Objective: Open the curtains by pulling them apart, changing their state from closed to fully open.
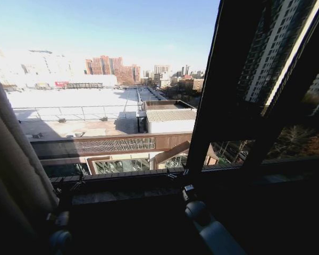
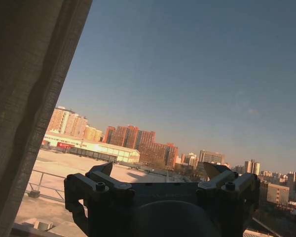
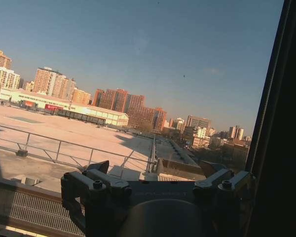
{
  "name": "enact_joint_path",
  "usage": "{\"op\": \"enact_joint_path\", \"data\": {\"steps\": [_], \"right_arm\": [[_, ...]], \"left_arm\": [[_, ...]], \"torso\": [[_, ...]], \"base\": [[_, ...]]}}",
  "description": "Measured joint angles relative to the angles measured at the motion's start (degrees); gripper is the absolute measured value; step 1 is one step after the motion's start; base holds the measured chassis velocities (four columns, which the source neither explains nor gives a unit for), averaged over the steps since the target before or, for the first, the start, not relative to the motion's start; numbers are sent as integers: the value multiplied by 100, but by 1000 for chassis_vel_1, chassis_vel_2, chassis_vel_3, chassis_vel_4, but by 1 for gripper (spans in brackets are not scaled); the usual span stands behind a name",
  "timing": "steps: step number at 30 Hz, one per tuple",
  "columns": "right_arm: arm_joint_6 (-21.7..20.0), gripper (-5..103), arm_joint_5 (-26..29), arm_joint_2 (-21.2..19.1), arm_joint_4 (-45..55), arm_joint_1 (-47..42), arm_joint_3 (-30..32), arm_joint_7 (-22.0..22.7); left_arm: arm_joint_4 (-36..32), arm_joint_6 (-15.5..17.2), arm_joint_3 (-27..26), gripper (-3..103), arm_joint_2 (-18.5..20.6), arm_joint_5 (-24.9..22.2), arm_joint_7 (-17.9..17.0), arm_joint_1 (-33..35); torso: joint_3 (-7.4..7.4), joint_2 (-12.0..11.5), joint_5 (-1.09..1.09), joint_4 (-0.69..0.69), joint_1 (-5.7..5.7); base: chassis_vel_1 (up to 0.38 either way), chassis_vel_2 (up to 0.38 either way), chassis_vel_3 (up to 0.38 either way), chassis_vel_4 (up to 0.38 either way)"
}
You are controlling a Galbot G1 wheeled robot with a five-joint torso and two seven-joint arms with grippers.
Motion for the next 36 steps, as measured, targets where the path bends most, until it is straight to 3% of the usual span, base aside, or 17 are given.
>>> {"op": "enact_joint_path", "data": {"steps": [23, 36], "right_arm": [[0, 100, 0, 1, 0, 0, 0, 0], [0, 100, 0, 0, 0, 0, 0, 0]], "left_arm": [[19, -6, 2, 100, 13, 9, -14, -9], [22, -6, 6, 100, 14, 10, -15, -12]], "torso": [[0, 0, 0, 1, 1], [0, 0, 1, 1, 0]], "base": [[-27, -33, 34, 34], [-264, -261, 264, 259]]}}
